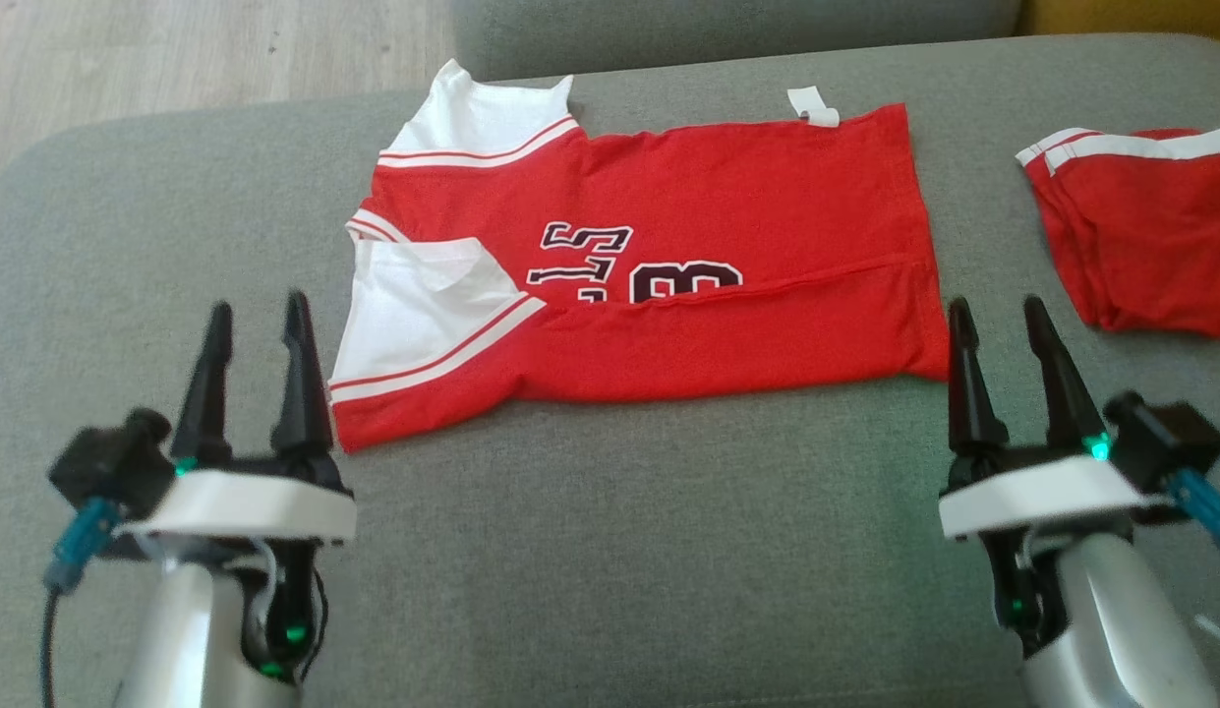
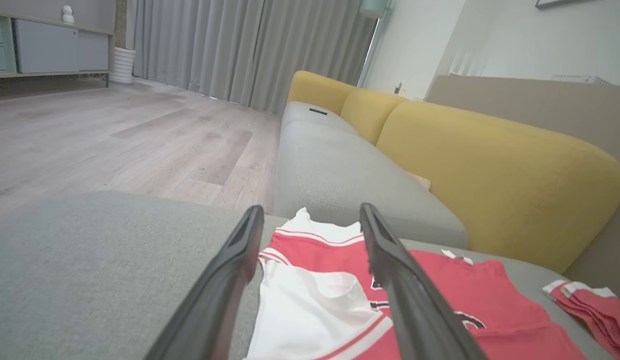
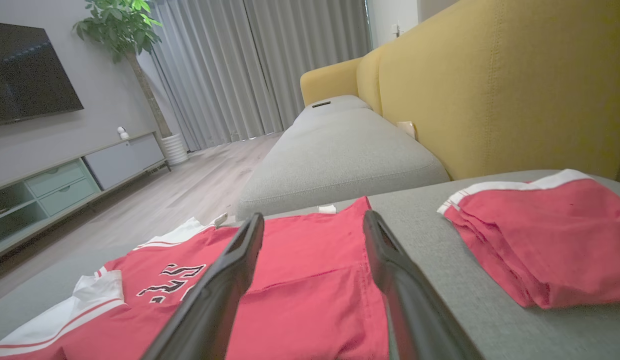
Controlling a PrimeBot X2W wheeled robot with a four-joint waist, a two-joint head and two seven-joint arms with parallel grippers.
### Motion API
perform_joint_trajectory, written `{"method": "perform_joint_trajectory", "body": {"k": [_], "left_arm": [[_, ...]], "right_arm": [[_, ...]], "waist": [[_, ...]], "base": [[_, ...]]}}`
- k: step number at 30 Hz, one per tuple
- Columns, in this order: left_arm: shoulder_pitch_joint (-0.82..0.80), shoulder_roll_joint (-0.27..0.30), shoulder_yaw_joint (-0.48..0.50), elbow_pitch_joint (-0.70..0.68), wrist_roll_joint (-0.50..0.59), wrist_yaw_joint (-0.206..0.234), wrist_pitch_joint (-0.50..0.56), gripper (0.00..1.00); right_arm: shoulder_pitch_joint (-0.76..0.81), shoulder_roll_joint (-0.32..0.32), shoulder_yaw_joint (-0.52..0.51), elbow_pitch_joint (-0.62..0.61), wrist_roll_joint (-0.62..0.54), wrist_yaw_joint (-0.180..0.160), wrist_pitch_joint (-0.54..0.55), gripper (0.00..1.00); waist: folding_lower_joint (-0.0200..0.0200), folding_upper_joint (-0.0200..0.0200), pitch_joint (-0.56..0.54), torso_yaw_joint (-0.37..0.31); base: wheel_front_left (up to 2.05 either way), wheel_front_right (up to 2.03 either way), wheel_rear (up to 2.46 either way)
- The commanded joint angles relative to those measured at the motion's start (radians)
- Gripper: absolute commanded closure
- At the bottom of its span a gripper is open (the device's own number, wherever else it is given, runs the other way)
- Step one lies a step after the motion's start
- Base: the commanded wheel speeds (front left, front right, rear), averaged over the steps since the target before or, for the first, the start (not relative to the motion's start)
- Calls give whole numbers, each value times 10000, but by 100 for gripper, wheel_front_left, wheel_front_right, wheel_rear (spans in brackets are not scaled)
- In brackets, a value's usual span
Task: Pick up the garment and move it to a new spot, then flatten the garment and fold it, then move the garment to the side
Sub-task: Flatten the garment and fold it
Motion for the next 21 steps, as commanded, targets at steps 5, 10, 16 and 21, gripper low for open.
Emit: {"method": "perform_joint_trajectory", "body": {"k": [5, 10, 16, 21], "left_arm": [[41, -50, 492, 47, 384, -190, -50, 0], [-141, -84, 490, 382, 669, -302, -50, 0], [-576, -92, 359, 1727, 1058, -160, -51, 0], [-1070, 2, 100, 3346, 1278, -119, -40, 0]], "right_arm": [[260, 282, -94, -835, -419, -9, -106, 0], [250, 348, -152, -1100, -577, -9, 41, 0], [146, 370, -67, -1402, -636, -9, 281, 0], [137, 379, -7, -1537, -638, -9, 399, 0]], "waist": [[0, 0, 100, -33], [0, 0, 302, -41], [0, 0, 538, -150], [0, 0, 739, -311]], "base": [[0, 0, 0], [0, 0, 0], [0, 0, 0], [0, 0, 0]]}}
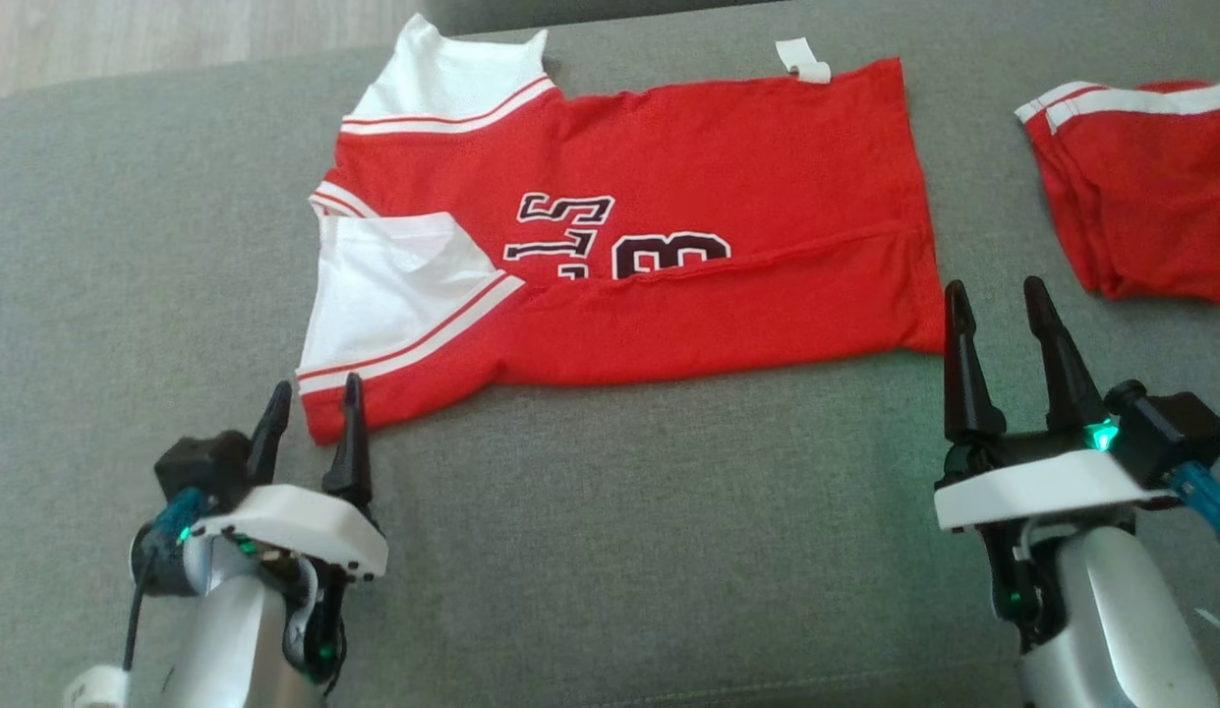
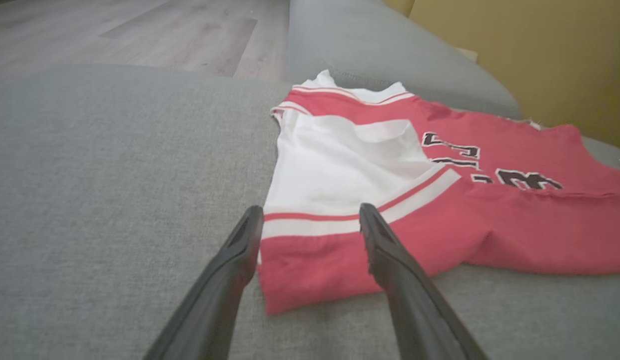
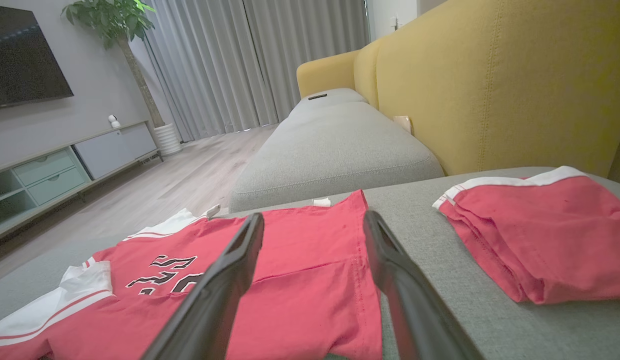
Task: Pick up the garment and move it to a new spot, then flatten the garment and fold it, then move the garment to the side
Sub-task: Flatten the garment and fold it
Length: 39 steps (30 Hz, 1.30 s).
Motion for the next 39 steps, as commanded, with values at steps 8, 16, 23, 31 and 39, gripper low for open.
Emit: {"method": "perform_joint_trajectory", "body": {"k": [8, 16, 23, 31, 39], "left_arm": [[-1383, 564, 395, 1780, 277, 768, 363, 0], [-1992, 775, 201, 2984, 310, 677, 808, 0], [-2258, 769, -29, 3171, 255, 256, 525, 100], [-2333, 690, -377, 1803, 465, 2, -30, 100], [-1945, 658, -590, 2, 766, -119, -54, 100]], "right_arm": [[-306, 59, 351, -525, 0, -9, 42, 0], [-383, 62, 351, -505, -42, -9, 162, 0], [-541, 57, 7, -277, -264, -9, 477, 0], [-1001, 63, -607, 749, -302, -9, 1541, 0], [-1944, 65, -969, 3059, 497, -9, 2337, 0]], "waist": [[0, 0, 376, -296], [0, 0, 543, -423], [0, 0, 502, -298], [0, 0, 412, 122], [0, 0, 562, 402]], "base": [[0, 0, 0], [0, 0, 0], [0, 0, 0], [0, 0, 0], [0, 0, 0]]}}
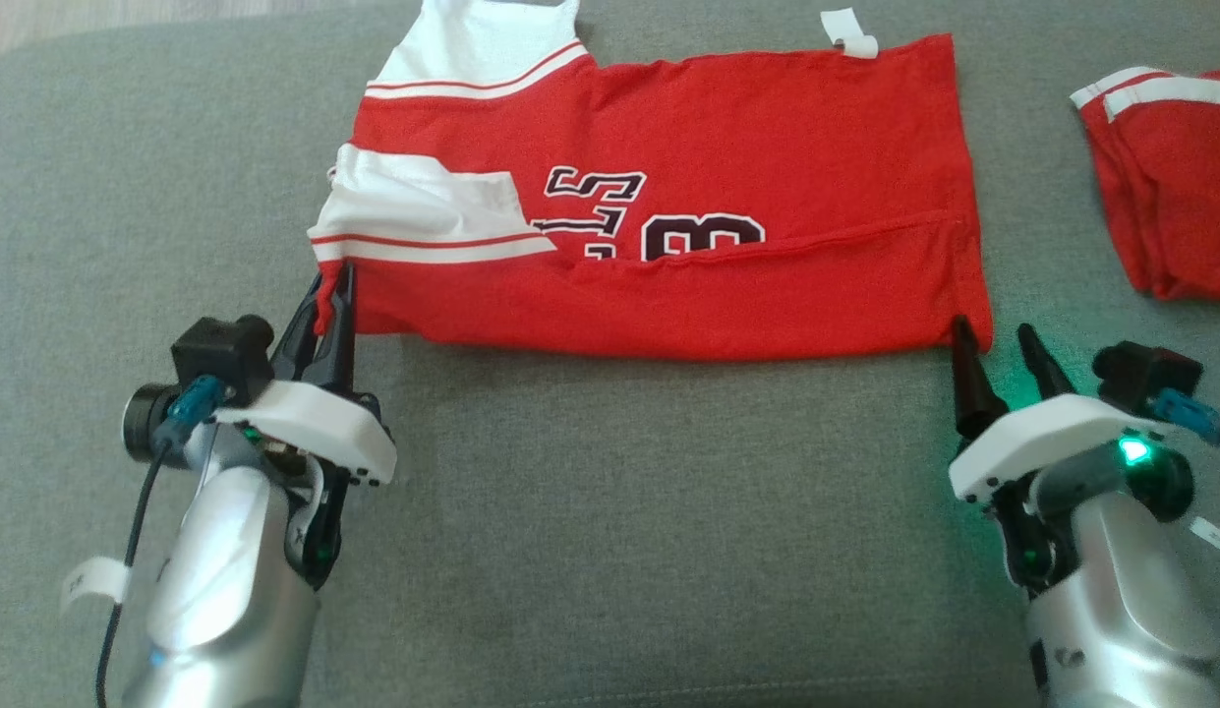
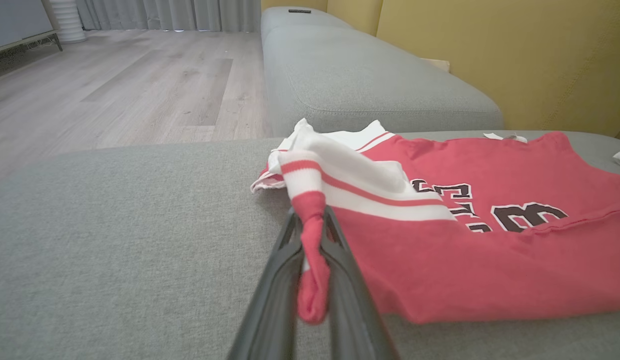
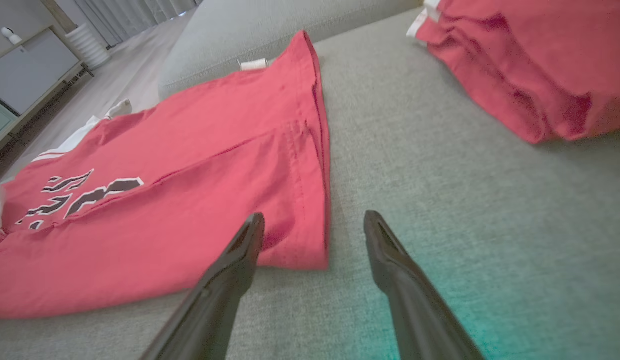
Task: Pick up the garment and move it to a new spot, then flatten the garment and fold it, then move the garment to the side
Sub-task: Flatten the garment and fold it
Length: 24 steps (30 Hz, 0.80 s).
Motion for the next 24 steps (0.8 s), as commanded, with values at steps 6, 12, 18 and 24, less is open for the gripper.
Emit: {"method": "perform_joint_trajectory", "body": {"k": [6, 12, 18, 24], "left_arm": [[108, 204, 263, -813, 155, -11, -130, 100], [131, 187, 255, -694, 164, -30, -131, 100], [145, 221, 334, -454, 127, -31, -131, 100], [325, 256, 386, -242, 72, -43, -131, 100]], "right_arm": [[-1100, 6, 464, 1417, 397, -9, 174, 0], [-1643, 6, 904, 2648, 354, -9, -112, 100], [-1933, 6, 843, 3085, -366, -9, -820, 100], [-1797, -17, 596, 2916, -1139, -9, -1165, 100]], "waist": [[0, 0, 200, 40], [0, 0, 236, 34], [0, 0, 73, 26], [0, 0, -285, 12]], "base": [[0, 0, 0], [0, 0, 0], [0, 0, 0], [0, 0, 0]]}}
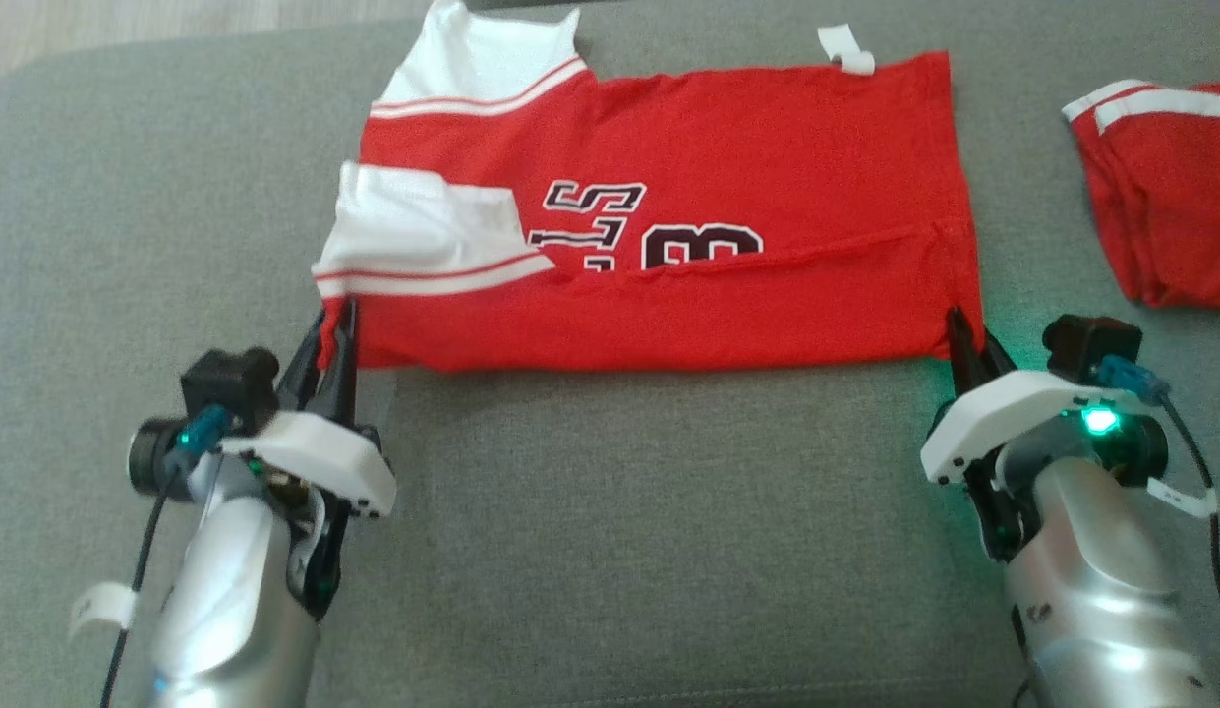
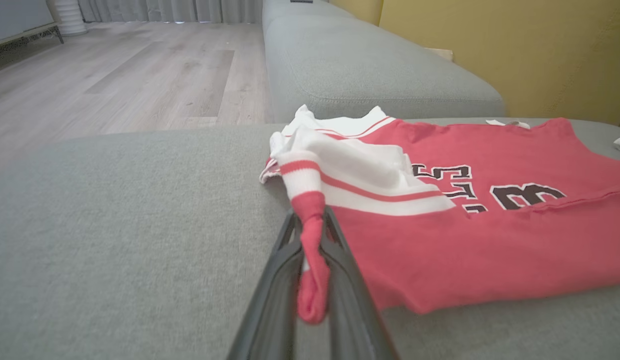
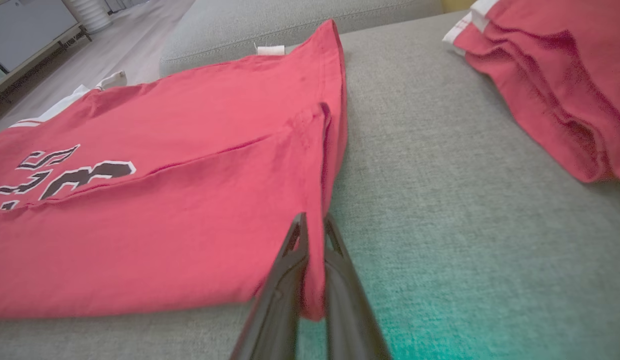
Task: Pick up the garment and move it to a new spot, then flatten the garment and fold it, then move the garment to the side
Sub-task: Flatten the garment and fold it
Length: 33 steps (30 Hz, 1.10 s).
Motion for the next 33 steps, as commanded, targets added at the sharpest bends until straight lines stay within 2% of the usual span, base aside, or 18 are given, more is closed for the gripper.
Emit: {"method": "perform_joint_trajectory", "body": {"k": [1, 8, 14, 20, 26, 27, 28, 29, 30, 33], "left_arm": [[-32, 254, 372, -211, -37, -33, -125, 100], [387, 276, 420, -83, -187, -49, -125, 100], [912, 245, 513, -164, -432, -17, -67, 100], [1640, 229, 202, -486, -518, -95, 381, 100], [2111, 176, -108, -776, -695, -183, 757, 100], [2130, 164, -145, -760, -733, -194, 792, 99], [2132, 156, -166, -742, -754, -195, 799, 70], [2114, 153, -172, -730, -752, -164, 784, 21], [2084, 142, -150, -762, -747, -78, 735, 0], [1934, 146, 35, -995, -784, 160, 421, 0]], "right_arm": [[39, 88, 163, -320, -99, -9, -113, 100], [717, 19, -107, -1179, -100, -9, 279, 100], [1748, -321, -158, -2251, 29, -9, 1109, 100], [3067, -546, -476, -3791, 364, -9, 2177, 100], [4311, -308, -794, -5368, 708, -9, 3151, 100], [4418, -267, -848, -5567, 671, -9, 3189, 51], [4488, -215, -911, -5756, 661, -9, 3172, 0], [4515, -150, -988, -5915, 702, -9, 3143, 0], [4504, -96, -981, -6084, 744, -9, 3073, 0], [4364, 13, -927, -6626, 839, -9, 2583, 0]], "waist": [[0, 0, -151, -14], [0, 0, -739, -35], [0, 0, -1199, -15], [0, 0, -1512, 20], [0, 0, -1555, -33], [0, 0, -1545, -57], [0, 0, -1530, -91], [0, 0, -1511, -123], [0, 0, -1488, -163], [0, 0, -1371, -297]], "base": [[0, 0, 0], [0, 0, 0], [0, 0, 0], [0, 0, 0], [0, 0, 0], [0, 0, 0], [0, 0, 0], [0, 0, 0], [0, 0, 0], [0, 0, 0]]}}
